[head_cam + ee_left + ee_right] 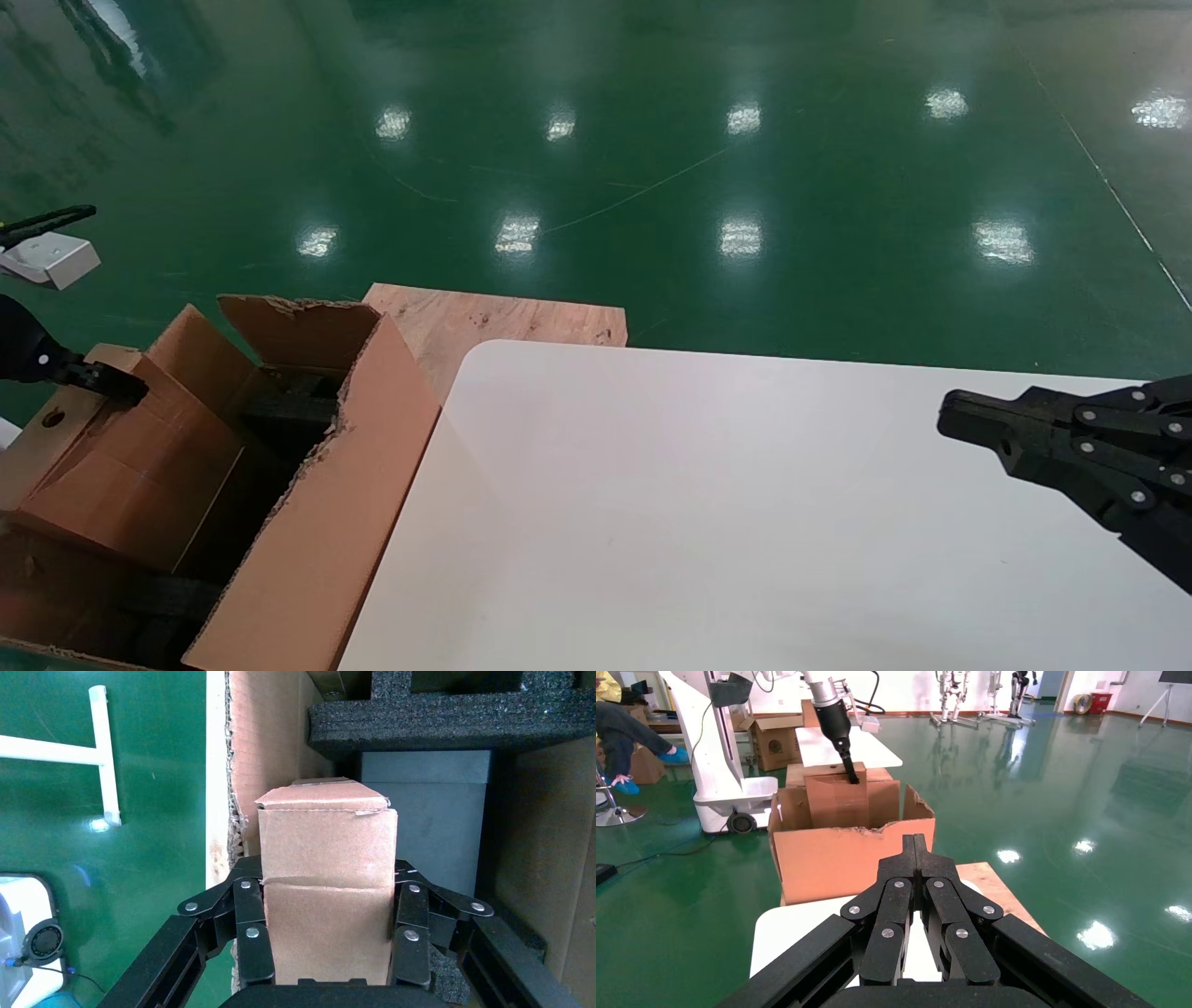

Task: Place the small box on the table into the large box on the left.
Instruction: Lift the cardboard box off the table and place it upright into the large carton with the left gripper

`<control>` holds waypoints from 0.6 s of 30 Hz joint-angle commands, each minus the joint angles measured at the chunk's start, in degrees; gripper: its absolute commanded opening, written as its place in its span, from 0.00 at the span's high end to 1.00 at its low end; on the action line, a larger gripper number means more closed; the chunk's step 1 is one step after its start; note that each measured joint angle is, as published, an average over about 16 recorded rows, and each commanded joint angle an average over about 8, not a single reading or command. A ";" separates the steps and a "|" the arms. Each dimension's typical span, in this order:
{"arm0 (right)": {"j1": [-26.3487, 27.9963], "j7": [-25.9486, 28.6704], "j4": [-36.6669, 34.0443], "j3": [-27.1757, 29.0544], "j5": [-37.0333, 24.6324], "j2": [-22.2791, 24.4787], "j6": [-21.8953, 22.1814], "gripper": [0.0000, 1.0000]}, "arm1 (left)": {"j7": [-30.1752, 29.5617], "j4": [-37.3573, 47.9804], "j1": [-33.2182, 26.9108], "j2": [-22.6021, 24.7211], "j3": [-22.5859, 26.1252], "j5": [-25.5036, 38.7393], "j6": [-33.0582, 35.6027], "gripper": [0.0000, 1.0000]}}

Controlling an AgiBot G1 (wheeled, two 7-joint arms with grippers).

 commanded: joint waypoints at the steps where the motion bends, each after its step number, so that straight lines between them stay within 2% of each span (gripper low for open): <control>1: 0.00 0.00 0.00 0.00 0.00 0.00 0.00 1.00 | -0.10 -0.01 0.20 -0.07 0.00 0.01 -0.31 1.00; 18: 0.00 0.00 0.00 0.00 0.00 0.00 0.00 1.00 | -0.18 -0.79 0.46 0.63 -0.86 -1.22 -0.27 1.00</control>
